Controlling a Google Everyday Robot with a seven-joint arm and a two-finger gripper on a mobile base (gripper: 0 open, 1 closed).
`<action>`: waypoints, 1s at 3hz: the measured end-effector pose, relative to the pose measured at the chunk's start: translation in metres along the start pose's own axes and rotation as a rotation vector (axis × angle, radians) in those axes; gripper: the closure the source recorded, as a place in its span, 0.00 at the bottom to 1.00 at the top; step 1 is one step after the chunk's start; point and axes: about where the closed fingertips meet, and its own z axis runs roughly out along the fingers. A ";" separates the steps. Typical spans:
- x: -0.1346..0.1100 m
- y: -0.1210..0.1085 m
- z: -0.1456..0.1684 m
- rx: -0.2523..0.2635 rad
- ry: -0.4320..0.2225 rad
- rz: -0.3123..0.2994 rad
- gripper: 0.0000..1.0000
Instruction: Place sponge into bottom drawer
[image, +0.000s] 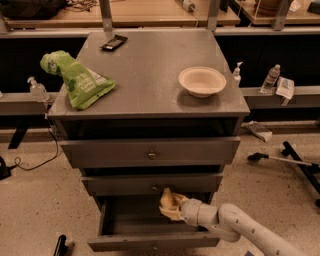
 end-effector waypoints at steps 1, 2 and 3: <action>0.058 -0.024 0.011 0.025 -0.047 0.064 1.00; 0.093 -0.036 0.018 0.020 -0.064 0.105 1.00; 0.100 -0.040 0.019 0.022 -0.069 0.114 0.88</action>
Offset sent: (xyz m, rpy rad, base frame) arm 0.0161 -0.0361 -0.1430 0.1306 0.0876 -0.0773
